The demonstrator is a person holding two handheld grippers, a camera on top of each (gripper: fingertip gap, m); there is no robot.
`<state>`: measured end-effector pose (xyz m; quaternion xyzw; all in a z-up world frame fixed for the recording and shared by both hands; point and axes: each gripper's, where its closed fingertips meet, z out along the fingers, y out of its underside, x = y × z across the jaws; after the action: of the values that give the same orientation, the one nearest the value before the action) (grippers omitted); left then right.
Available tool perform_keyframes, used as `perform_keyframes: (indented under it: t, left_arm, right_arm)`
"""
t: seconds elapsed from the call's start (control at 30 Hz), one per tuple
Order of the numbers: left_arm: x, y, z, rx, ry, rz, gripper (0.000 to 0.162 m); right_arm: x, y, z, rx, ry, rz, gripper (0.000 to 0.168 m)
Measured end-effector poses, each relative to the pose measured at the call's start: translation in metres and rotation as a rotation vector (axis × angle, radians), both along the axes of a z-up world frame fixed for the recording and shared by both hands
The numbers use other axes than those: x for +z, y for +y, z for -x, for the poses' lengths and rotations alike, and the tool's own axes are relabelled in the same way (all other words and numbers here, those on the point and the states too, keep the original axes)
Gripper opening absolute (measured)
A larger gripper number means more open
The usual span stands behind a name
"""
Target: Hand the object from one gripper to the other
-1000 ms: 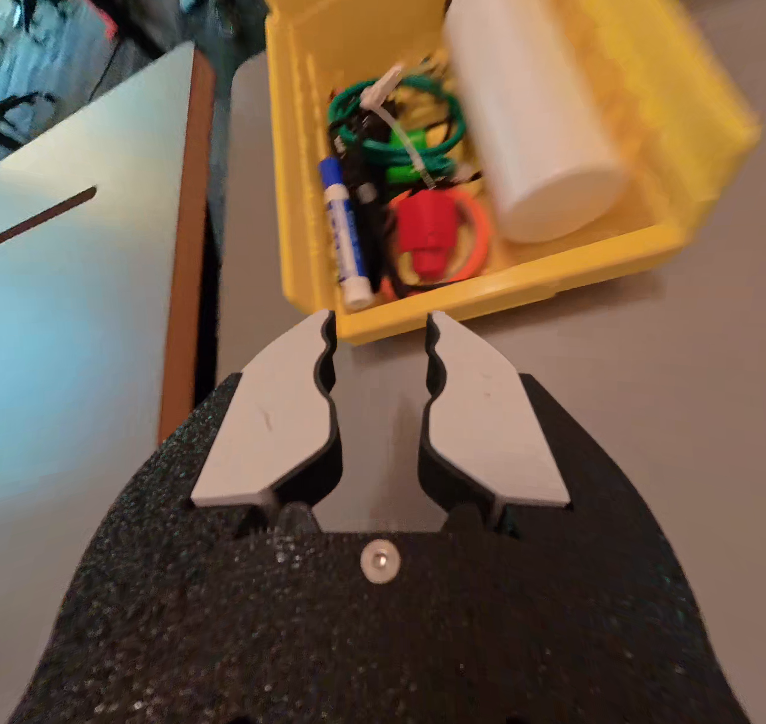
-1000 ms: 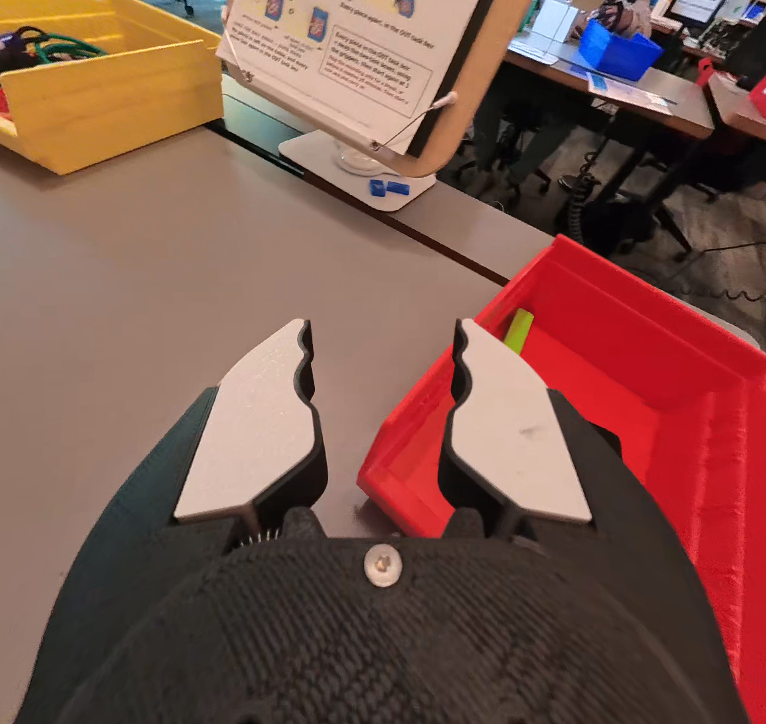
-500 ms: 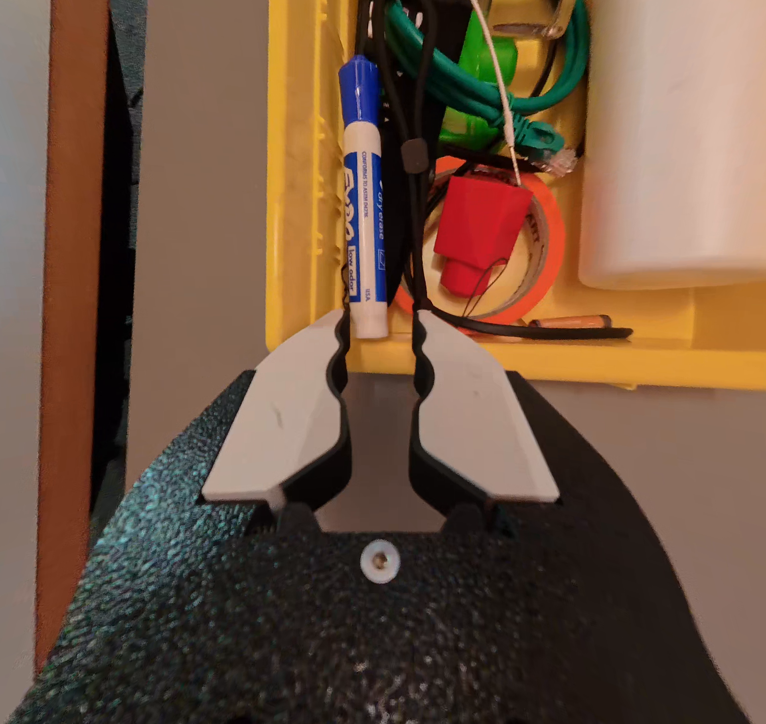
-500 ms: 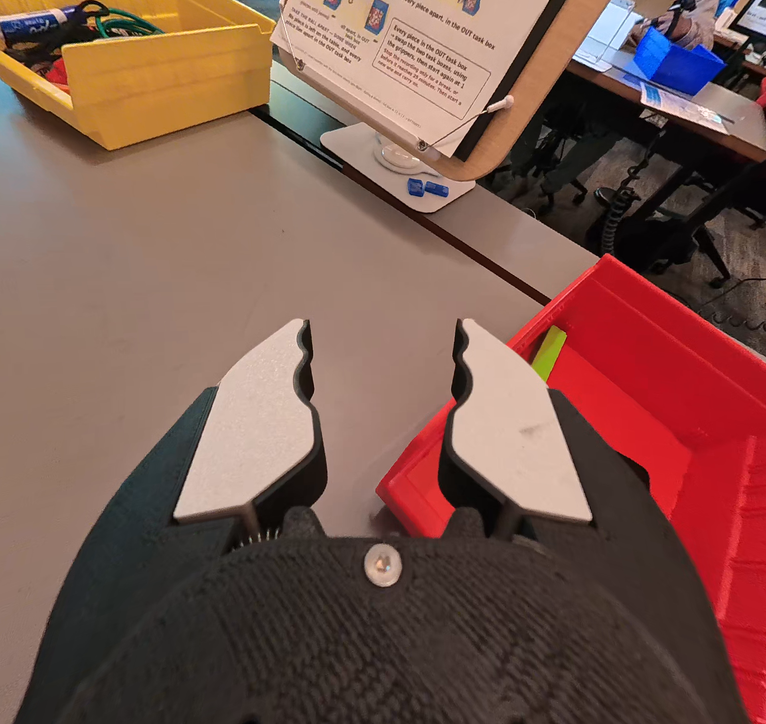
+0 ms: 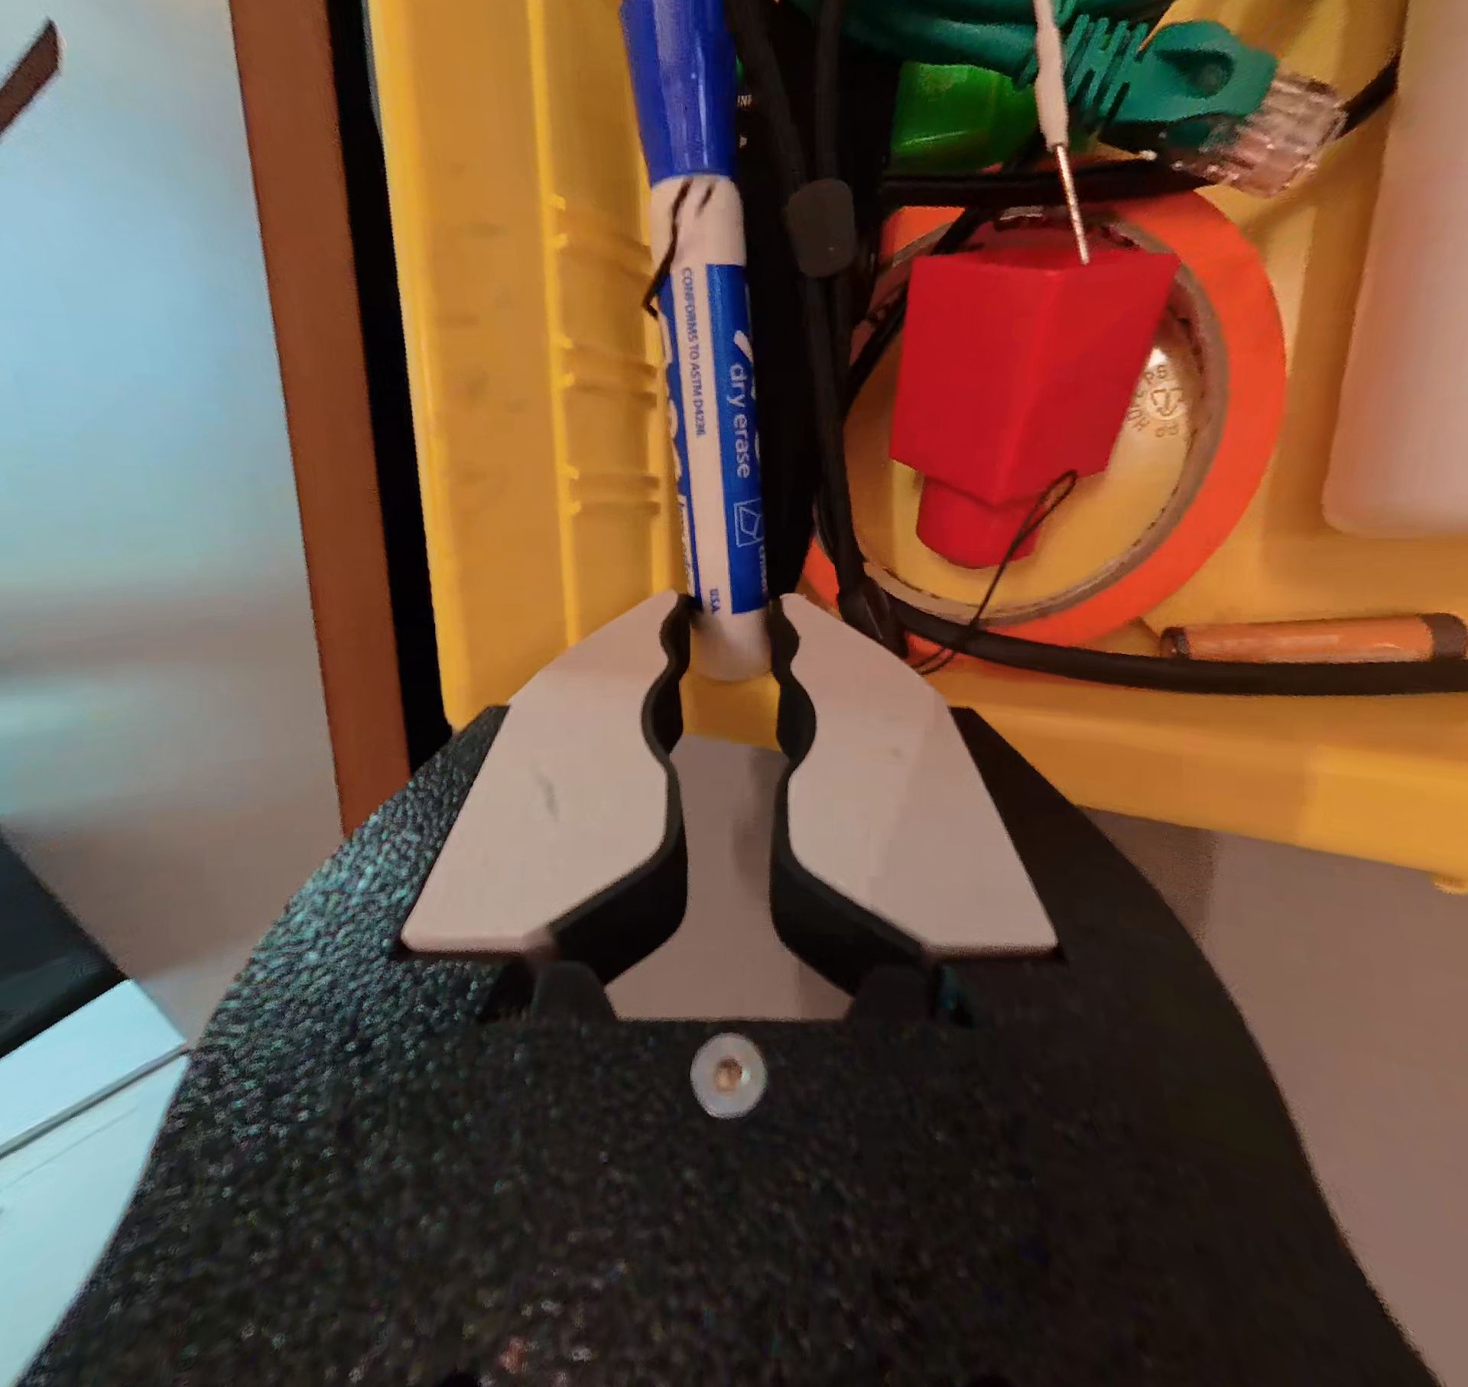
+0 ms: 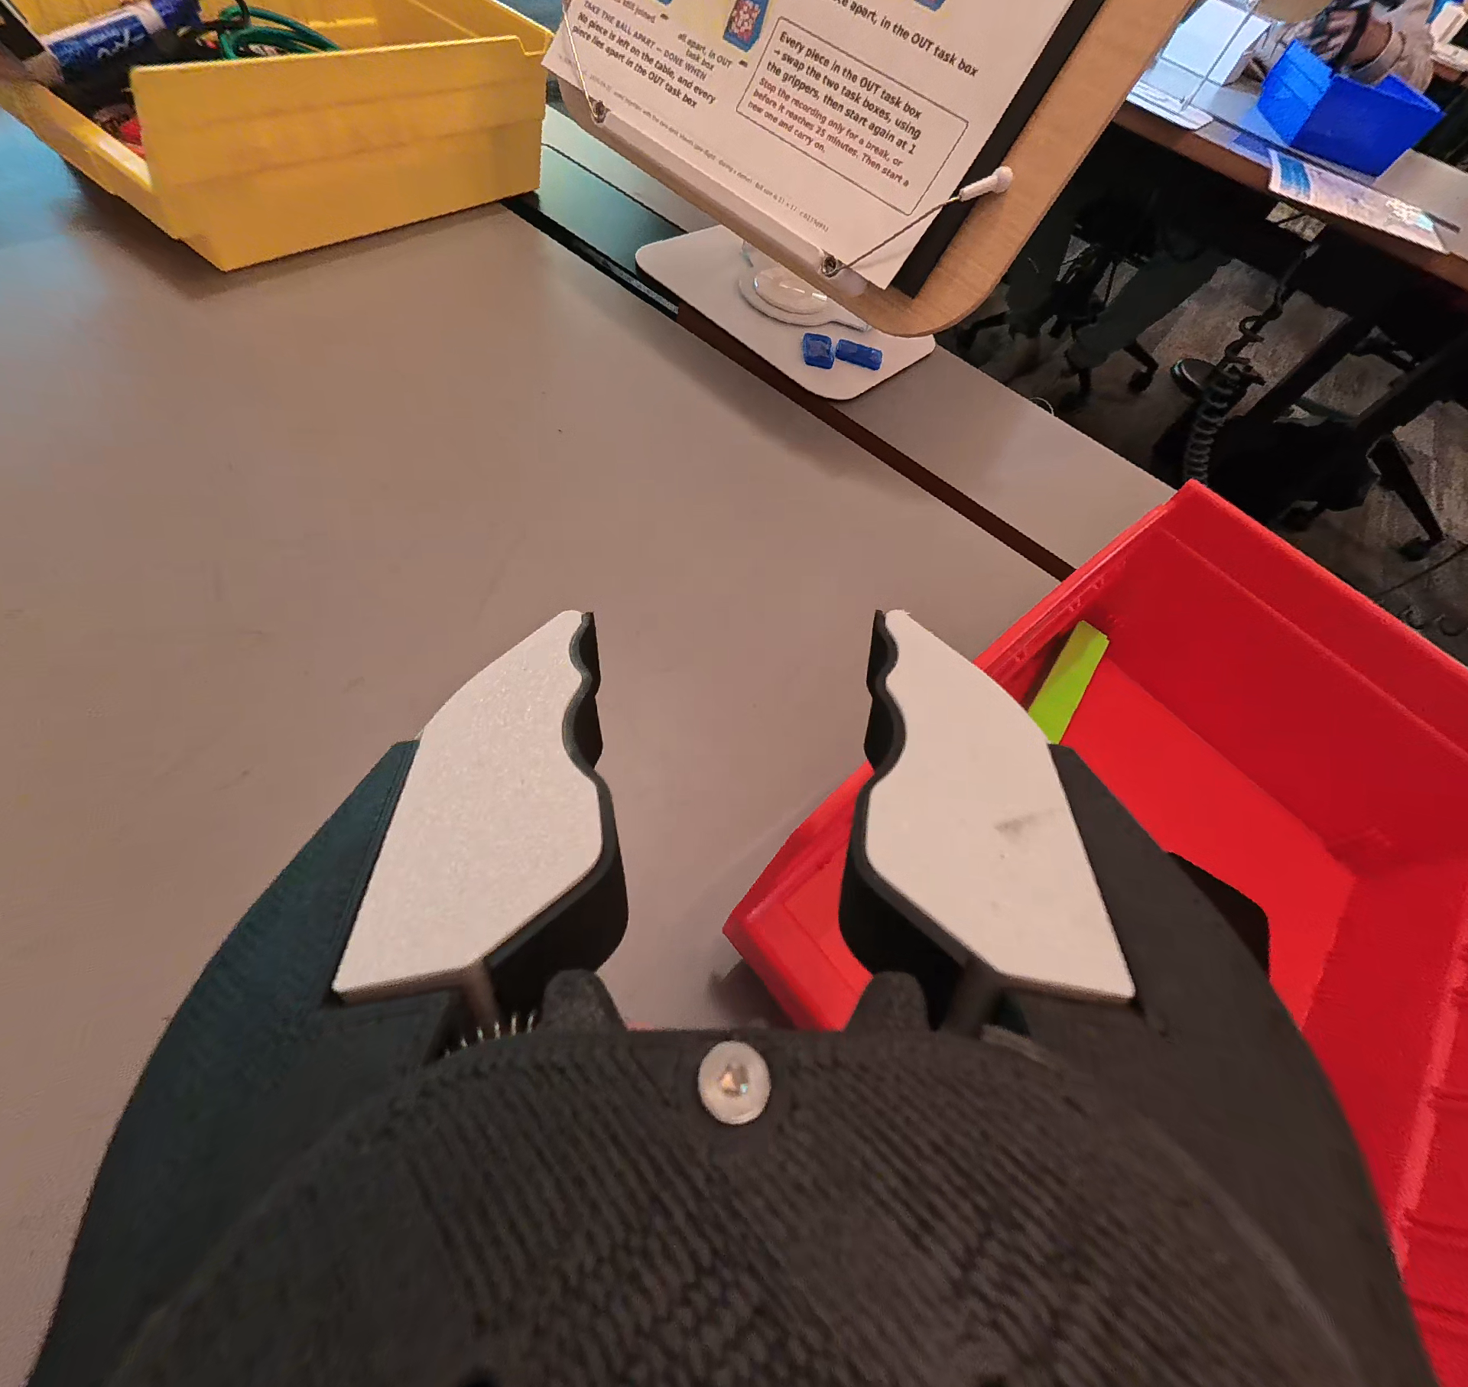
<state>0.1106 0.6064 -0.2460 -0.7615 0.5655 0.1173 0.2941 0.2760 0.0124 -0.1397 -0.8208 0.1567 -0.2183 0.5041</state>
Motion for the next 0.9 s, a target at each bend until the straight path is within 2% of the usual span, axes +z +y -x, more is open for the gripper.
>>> perform_keyframes:
  t: [0.1, 0.27, 0.4, 0.53, 0.63, 0.73, 0.9]
  left_arm:
    - [0.001, 0.003, -0.001, -0.05, 0.012, -0.033, 0.018]
    - [0.007, -0.004, -0.006, -0.149, -0.099, 0.051, 0.018]
    - [0.032, -0.015, -0.017, -0.258, -0.275, 0.078, 0.018]
    - [0.074, -0.042, -0.032, -0.373, -0.541, 0.155, 0.018]
    - [0.112, -0.095, -0.044, -0.52, -0.73, 0.293, 0.018]
    - [0.145, -0.177, -0.05, -0.726, -0.882, 0.498, 0.018]
    - [0.167, -0.306, -0.042, -0.979, -1.039, 0.813, 0.018]
  right_arm:
    - [-0.001, -0.002, -0.002, -0.006, -0.004, 0.009, 0.065]
    - [0.0, -0.002, -0.002, -0.001, -0.007, -0.003, 0.064]
    - [-0.001, -0.001, -0.003, -0.005, -0.005, -0.007, 0.063]
    - [0.009, 0.01, 0.006, 0.036, -0.036, -0.046, 0.062]
    - [0.024, 0.031, 0.024, 0.13, -0.068, -0.141, 0.062]
    - [0.034, 0.059, 0.052, 0.253, -0.045, -0.229, 0.063]
    - [0.047, 0.099, 0.103, 0.422, 0.056, -0.359, 0.068]
